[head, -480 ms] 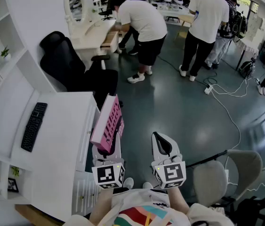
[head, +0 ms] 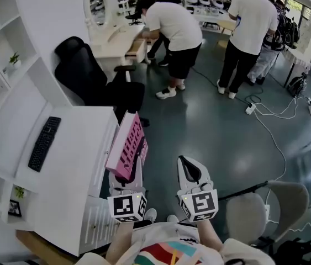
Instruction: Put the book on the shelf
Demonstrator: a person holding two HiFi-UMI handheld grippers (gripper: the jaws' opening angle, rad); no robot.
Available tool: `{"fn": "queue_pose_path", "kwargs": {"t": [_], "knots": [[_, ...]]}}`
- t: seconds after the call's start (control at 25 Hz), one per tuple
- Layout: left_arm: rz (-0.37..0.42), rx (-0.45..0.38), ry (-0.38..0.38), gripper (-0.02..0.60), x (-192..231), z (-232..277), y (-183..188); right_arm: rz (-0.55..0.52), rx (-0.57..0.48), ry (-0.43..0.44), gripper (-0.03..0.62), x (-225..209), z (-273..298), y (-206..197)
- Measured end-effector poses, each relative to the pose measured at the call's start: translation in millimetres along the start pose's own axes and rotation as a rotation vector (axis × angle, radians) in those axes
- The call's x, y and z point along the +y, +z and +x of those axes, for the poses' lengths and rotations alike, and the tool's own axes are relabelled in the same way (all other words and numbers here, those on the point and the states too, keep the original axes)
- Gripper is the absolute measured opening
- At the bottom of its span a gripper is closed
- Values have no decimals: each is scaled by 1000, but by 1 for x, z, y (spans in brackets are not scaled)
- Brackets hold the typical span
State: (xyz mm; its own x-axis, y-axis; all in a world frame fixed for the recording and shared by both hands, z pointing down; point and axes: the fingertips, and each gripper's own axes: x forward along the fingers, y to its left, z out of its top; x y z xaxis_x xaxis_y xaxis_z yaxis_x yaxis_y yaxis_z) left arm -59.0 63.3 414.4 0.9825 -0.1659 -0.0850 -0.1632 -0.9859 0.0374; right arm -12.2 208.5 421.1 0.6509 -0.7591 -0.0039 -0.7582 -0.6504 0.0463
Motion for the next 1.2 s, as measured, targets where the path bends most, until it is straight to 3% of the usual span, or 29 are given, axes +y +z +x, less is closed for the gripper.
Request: {"fn": "queue_pose_path", "kwargs": {"t": [0.16, 0.4, 0.56, 1.0, 1.2], "knots": [[-12, -5, 29, 152, -15, -9, -6, -19, -31, 65, 2, 2, -18, 2], [-68, 16, 43, 152, -45, -20, -25, 50, 61, 123, 2, -6, -38, -38], [-35, 13, 53, 152, -52, -21, -21, 82, 46, 191, 2, 2, -42, -36], [46, -35, 72, 152, -35, 32, 3, 128, -58, 133, 2, -49, -6, -11], [54, -43, 104, 152, -22, 61, 0, 151, -33, 97, 2, -77, 13, -21]]}}
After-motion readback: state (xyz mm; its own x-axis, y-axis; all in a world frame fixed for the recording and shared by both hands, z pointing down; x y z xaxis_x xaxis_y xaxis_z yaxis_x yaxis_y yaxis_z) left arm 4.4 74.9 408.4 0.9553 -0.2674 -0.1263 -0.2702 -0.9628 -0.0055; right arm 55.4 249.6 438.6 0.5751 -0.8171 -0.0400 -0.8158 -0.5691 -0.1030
